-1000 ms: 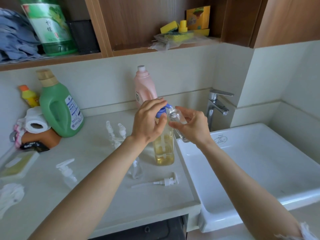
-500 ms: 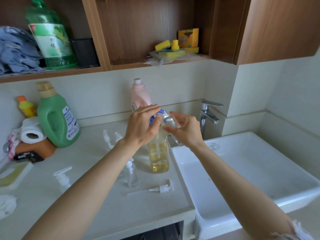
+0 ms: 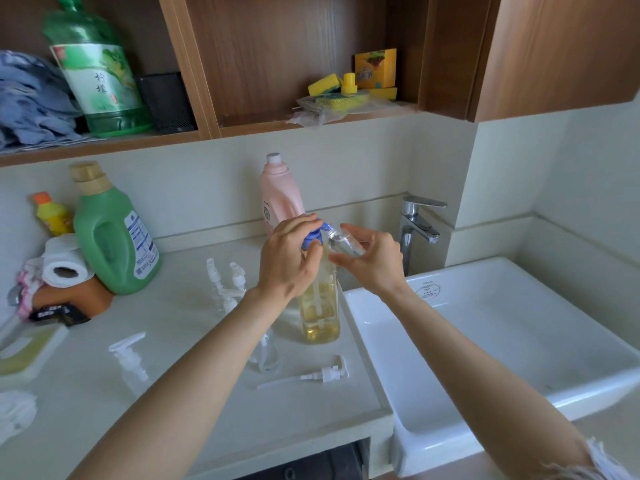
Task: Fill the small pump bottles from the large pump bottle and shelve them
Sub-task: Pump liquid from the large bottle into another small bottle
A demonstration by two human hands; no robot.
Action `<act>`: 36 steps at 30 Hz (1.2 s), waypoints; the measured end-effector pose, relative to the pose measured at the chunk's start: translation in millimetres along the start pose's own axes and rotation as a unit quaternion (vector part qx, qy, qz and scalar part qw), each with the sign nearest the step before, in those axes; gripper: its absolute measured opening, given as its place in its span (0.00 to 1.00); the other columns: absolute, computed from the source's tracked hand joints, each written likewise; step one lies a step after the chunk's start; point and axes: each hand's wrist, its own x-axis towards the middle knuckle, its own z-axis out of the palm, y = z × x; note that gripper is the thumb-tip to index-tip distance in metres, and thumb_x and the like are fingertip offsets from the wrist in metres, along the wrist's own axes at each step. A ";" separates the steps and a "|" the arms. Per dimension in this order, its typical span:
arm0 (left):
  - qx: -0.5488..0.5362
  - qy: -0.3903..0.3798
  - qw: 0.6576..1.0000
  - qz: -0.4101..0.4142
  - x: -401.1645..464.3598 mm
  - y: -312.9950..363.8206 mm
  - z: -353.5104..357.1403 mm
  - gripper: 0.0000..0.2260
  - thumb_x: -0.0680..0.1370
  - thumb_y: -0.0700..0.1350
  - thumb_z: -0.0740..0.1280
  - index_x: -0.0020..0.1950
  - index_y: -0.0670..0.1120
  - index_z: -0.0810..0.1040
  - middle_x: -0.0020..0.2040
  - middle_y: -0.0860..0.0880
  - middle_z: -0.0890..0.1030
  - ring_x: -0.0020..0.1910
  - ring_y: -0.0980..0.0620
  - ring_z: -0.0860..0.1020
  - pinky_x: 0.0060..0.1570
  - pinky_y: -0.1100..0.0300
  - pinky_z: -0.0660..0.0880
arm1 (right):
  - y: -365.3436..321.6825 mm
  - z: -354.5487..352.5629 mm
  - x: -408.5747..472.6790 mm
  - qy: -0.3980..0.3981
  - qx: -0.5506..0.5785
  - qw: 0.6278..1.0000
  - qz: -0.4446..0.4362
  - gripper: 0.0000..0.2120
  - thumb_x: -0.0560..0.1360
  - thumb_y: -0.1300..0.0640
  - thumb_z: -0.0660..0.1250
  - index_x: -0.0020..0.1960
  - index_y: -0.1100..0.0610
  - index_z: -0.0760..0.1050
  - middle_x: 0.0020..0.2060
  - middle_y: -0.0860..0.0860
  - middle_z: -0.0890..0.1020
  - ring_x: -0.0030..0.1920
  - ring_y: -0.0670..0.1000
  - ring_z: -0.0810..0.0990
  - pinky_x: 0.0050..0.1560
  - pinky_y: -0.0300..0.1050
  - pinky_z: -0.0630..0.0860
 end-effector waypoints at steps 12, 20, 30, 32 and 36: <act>-0.029 0.012 0.999 0.027 16.8 4.9 -13.2 0.23 0.72 0.51 0.54 0.54 0.42 0.83 0.54 0.48 0.81 0.54 0.51 0.78 0.56 0.60 0.73 | -4.0 1.6 9.2 0.012 0.032 0.999 -0.018 0.28 0.64 0.49 0.80 0.63 0.50 0.79 0.54 0.47 0.84 0.55 0.46 0.81 0.60 0.49 0.76; -0.038 0.038 0.998 0.031 3.1 -10.4 8.6 0.22 0.70 0.46 0.56 0.57 0.42 0.81 0.57 0.47 0.80 0.58 0.47 0.76 0.58 0.55 0.73 | 0.3 4.4 3.1 0.019 -0.006 1.000 0.007 0.24 0.65 0.46 0.78 0.61 0.44 0.79 0.49 0.45 0.85 0.48 0.46 0.82 0.57 0.47 0.76; -0.031 0.017 0.999 0.036 15.6 1.0 -8.8 0.25 0.68 0.49 0.53 0.54 0.42 0.83 0.54 0.48 0.81 0.55 0.48 0.78 0.55 0.56 0.74 | -1.3 4.7 6.6 0.017 0.016 1.000 -0.019 0.25 0.65 0.47 0.79 0.61 0.47 0.79 0.51 0.44 0.85 0.52 0.44 0.82 0.59 0.47 0.76; -0.031 0.020 0.999 0.038 19.7 4.5 -12.1 0.25 0.68 0.49 0.53 0.54 0.42 0.83 0.53 0.48 0.81 0.54 0.49 0.79 0.55 0.57 0.74 | -1.2 6.3 10.0 0.020 0.020 0.999 -0.026 0.26 0.64 0.47 0.79 0.61 0.48 0.79 0.51 0.44 0.85 0.52 0.44 0.82 0.58 0.49 0.77; -0.042 0.030 0.998 0.046 18.1 0.5 -9.9 0.25 0.68 0.48 0.53 0.54 0.41 0.83 0.54 0.47 0.82 0.54 0.48 0.79 0.55 0.55 0.75 | 2.2 8.3 13.5 0.031 0.028 0.999 -0.033 0.26 0.64 0.47 0.80 0.60 0.47 0.80 0.51 0.44 0.85 0.52 0.44 0.82 0.58 0.50 0.77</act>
